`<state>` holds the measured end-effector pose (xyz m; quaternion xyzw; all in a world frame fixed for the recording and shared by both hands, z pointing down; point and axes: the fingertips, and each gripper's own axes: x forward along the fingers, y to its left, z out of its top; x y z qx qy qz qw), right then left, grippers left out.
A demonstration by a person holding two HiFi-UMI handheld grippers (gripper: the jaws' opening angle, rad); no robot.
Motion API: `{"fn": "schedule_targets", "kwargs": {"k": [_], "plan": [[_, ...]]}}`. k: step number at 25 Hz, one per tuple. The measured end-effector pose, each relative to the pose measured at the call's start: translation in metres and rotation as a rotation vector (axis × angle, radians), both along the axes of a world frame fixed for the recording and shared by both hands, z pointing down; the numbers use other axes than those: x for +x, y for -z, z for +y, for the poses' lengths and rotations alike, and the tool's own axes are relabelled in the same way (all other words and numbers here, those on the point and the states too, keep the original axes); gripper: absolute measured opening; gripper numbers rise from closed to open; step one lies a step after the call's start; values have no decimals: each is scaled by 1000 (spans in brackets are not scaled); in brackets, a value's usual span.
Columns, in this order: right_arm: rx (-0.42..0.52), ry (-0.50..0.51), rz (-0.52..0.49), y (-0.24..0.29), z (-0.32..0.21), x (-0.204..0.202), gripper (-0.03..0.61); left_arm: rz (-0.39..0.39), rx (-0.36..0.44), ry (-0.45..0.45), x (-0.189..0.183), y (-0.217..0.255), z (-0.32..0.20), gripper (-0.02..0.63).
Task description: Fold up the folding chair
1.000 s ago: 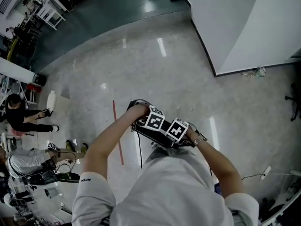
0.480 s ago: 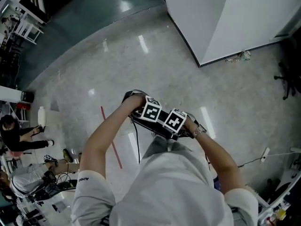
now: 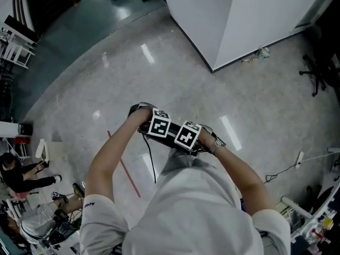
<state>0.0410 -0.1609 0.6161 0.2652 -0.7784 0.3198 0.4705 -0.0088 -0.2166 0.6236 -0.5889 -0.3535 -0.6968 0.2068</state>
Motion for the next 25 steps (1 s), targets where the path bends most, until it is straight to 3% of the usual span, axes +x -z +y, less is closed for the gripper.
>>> {"fn": "schedule_targets", "kwargs": {"k": [4, 14, 25], "plan": [[-11, -58, 16, -2, -12, -4, 55, 9, -15, -72, 1, -3, -16, 66], [-69, -38, -7, -9, -33, 5, 57, -6, -51, -33, 5, -11, -35, 66], [-93, -131, 8, -14, -52, 12, 60, 15, -77, -131, 19, -19, -58, 66]]}}
